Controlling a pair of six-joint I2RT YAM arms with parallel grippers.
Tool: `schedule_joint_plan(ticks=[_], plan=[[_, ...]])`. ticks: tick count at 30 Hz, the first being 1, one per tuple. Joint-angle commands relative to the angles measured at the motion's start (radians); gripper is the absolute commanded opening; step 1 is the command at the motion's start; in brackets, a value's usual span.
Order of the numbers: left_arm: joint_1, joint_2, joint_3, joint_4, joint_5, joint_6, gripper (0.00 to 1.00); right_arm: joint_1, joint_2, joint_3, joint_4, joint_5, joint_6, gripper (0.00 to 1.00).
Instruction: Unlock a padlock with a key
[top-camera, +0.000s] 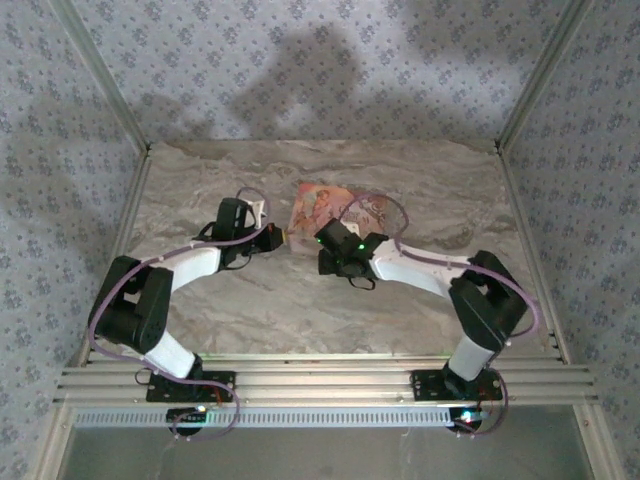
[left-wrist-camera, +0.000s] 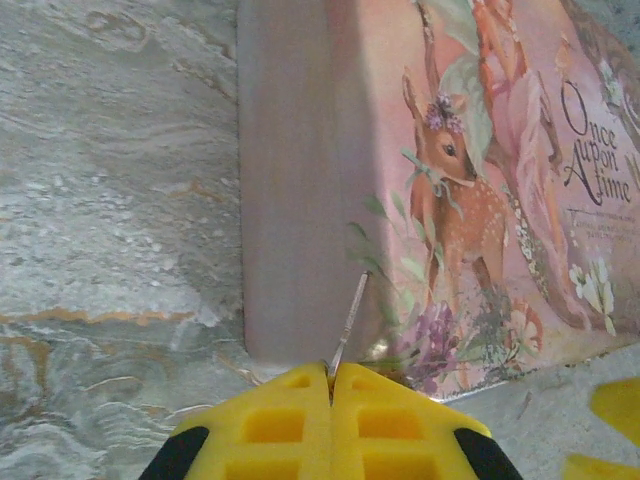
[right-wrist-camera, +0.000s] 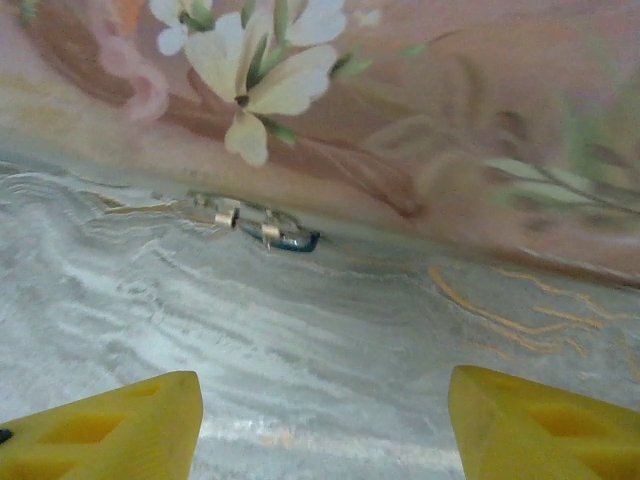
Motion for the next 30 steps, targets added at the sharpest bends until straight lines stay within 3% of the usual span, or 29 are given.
schedule_joint_plan(ticks=[1, 24, 30], plan=[[-0.017, -0.047, -0.02, 0.027, 0.032, 0.017, 0.0, -0.016, 0.056, 0.064, 0.008, 0.041, 0.03, 0.66], [0.038, -0.176, -0.109, -0.023, 0.051, 0.067, 0.0, -0.039, 0.208, 0.143, 0.045, 0.181, 0.06, 0.42], [0.046, -0.211, -0.131, -0.028, 0.06, 0.075, 0.0, -0.052, 0.214, 0.152, 0.044, 0.164, 0.041, 0.26]])
